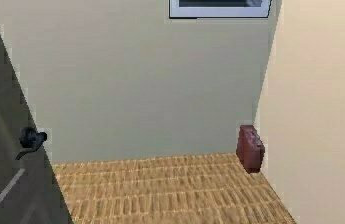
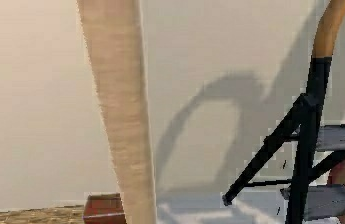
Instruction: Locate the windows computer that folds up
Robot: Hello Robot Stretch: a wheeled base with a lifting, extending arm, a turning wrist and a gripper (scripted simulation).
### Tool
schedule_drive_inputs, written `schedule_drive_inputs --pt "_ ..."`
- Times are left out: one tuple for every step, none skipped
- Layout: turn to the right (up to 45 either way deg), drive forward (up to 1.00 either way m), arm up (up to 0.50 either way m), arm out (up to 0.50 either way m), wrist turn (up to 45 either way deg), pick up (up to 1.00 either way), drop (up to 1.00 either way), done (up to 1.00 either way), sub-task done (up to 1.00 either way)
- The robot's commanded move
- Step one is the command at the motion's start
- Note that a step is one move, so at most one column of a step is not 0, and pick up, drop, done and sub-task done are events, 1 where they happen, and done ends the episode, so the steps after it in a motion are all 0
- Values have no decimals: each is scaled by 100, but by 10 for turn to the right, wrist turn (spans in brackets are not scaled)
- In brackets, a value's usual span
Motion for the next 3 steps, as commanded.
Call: schedule_drive_inputs --pt "0 100 0 0 0 0 0 0 0" --pt "-450 0 0 0 0 0 0 0 0" --pt "-330 0 0 0 0 0 0 0 0"
